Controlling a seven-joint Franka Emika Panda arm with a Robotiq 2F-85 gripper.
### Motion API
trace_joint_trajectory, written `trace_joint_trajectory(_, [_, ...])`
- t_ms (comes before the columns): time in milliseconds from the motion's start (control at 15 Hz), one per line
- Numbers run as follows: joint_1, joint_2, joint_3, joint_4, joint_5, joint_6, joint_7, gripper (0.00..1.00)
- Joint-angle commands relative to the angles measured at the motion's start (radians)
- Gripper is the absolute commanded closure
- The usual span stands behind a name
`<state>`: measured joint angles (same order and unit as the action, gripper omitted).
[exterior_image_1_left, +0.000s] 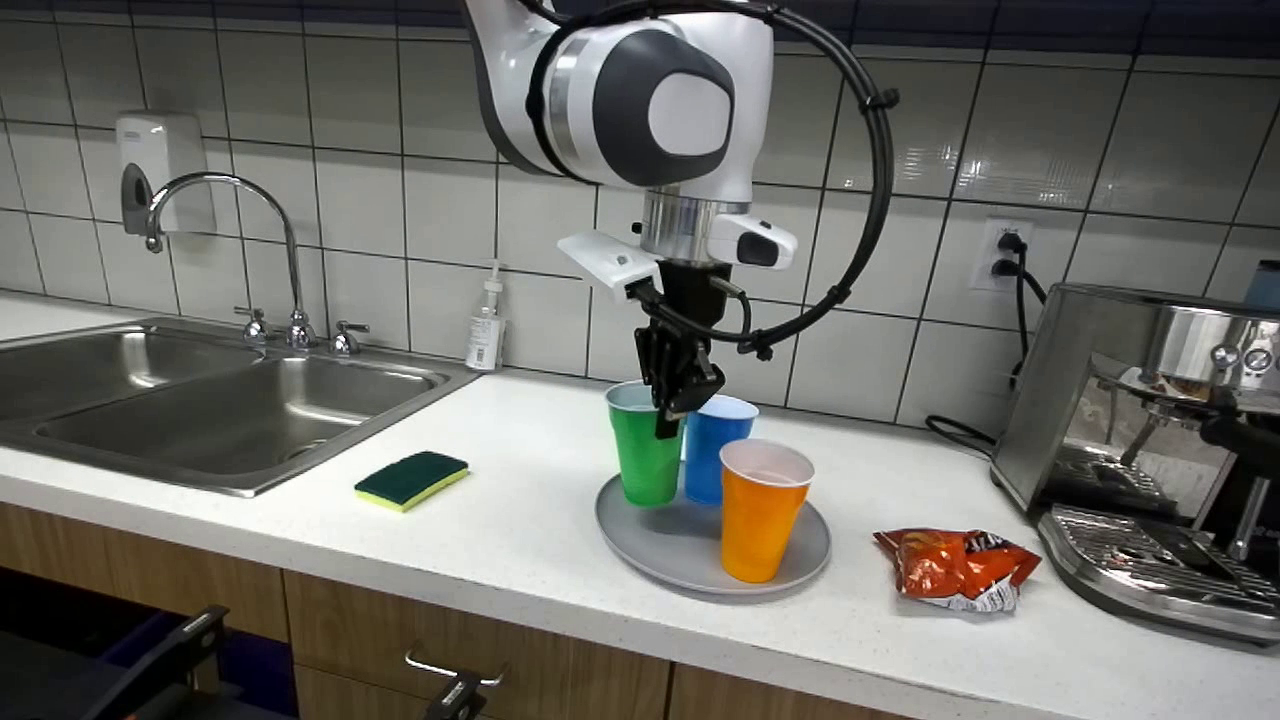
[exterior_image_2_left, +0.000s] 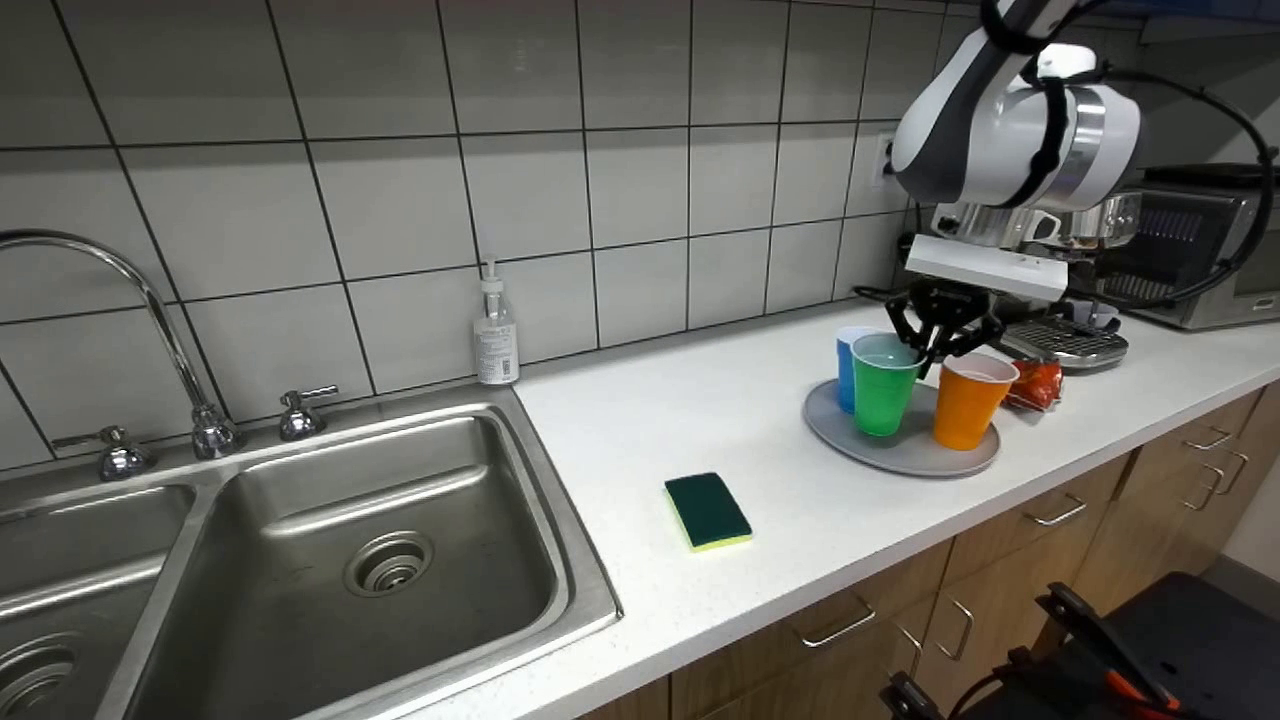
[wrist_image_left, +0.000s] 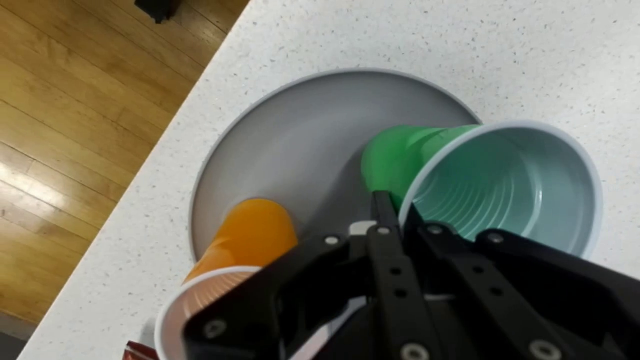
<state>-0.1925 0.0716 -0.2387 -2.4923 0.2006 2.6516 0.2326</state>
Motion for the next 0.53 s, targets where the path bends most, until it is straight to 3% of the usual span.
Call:
trace_joint_trajectory(0, [-0.008,0.026,0.001,0.005,-0.007,0.032,0.036,0.99])
trace_joint_trajectory(467, [-0.003,0.054,0.002,0.007,0.000,0.053,0.046,0.99])
